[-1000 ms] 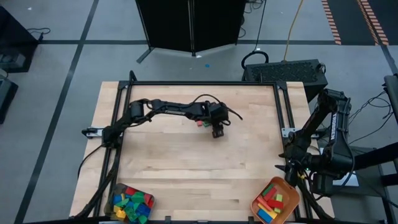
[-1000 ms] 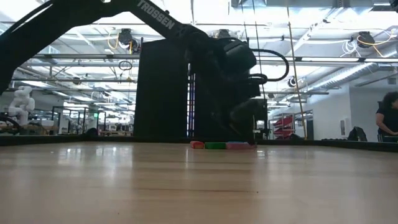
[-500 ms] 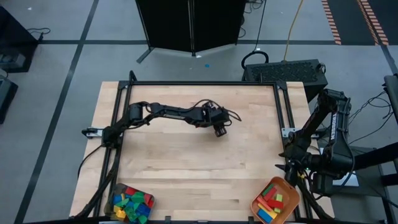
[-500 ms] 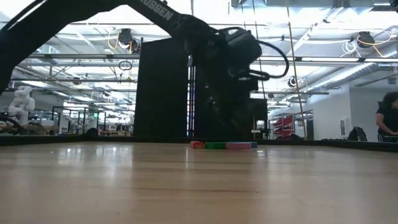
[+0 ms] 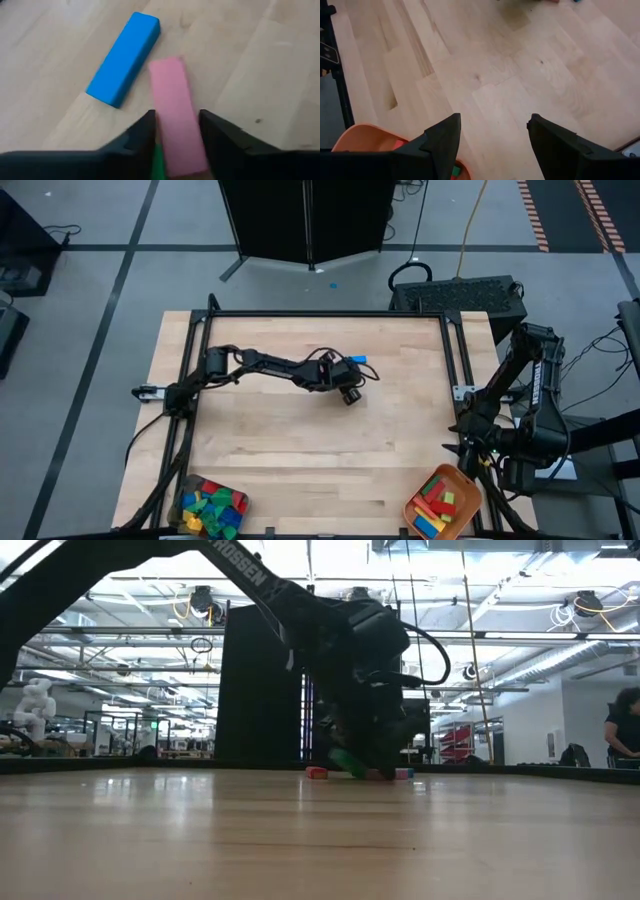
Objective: Sort blocks by size
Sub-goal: Put the pink rectangular block into the orange bin
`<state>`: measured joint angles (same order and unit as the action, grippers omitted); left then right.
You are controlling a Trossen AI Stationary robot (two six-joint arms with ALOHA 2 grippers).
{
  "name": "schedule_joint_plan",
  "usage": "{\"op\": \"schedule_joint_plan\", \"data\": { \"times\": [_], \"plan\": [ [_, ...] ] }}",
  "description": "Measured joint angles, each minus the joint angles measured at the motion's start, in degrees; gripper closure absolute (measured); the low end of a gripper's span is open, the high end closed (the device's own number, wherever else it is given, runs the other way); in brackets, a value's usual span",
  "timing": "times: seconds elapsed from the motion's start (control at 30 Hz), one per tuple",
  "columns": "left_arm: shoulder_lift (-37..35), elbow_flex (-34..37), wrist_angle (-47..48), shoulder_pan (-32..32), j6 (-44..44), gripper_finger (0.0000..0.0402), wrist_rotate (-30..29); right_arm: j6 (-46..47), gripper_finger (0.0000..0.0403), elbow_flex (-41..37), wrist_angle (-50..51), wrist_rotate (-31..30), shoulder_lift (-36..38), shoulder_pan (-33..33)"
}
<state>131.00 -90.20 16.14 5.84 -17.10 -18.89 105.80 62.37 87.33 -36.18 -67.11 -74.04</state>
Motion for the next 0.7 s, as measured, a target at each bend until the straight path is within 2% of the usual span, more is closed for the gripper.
{"op": "schedule_joint_plan", "data": {
  "times": [0.1,0.33,0.47,0.6,0.7],
  "plan": [
    [0.04,0.03,0.18,-0.17,-2.62,0.0318,0.29,1.32,0.0179,0.0,-0.02,0.0,0.0,0.01],
    [-2.1,0.02,1.49,-1.41,-3.53,0.032,2.75,2.76,0.0179,0.0,-0.3,-0.05,0.0,0.0],
    [-5.41,-0.53,2.19,-3.51,-1.91,0.032,4.2,3.04,0.0179,0.01,0.94,-2.25,0.0,0.01],
    [-9.7,-1.54,-2.12,-6.57,0.43,0.032,4.75,4.4,0.0179,0.0,2.8,-3.12,0.04,0.04],
    [-10.65,-1.59,-10.86,-10.68,1.27,0.032,7.18,4.6,0.0179,-0.48,2.67,-4.33,0.11,0.22]
  ]
}}
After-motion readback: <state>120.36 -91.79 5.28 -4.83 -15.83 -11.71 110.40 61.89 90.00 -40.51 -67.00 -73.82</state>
